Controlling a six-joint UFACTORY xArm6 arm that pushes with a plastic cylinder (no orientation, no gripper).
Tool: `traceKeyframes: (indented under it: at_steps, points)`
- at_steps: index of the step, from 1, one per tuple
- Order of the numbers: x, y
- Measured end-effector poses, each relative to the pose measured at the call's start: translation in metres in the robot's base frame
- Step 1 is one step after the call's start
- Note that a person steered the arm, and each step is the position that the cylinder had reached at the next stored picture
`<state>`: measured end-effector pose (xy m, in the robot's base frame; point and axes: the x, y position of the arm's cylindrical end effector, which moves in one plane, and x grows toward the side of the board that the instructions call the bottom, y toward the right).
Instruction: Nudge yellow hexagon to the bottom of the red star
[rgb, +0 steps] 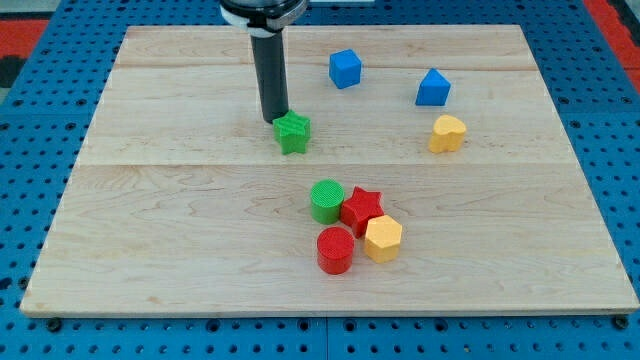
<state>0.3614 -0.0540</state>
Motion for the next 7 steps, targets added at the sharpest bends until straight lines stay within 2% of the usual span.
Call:
traceKeyframes:
  at_steps: [1,2,3,4,5,6,7]
  points:
    - [0.017,0.023]
    - [0.107,0.042]
    - [0.08,0.031]
    - [0.025,0.03]
    - [-0.013,0.006]
    - [0.001,0.033]
    - [0.068,0.119]
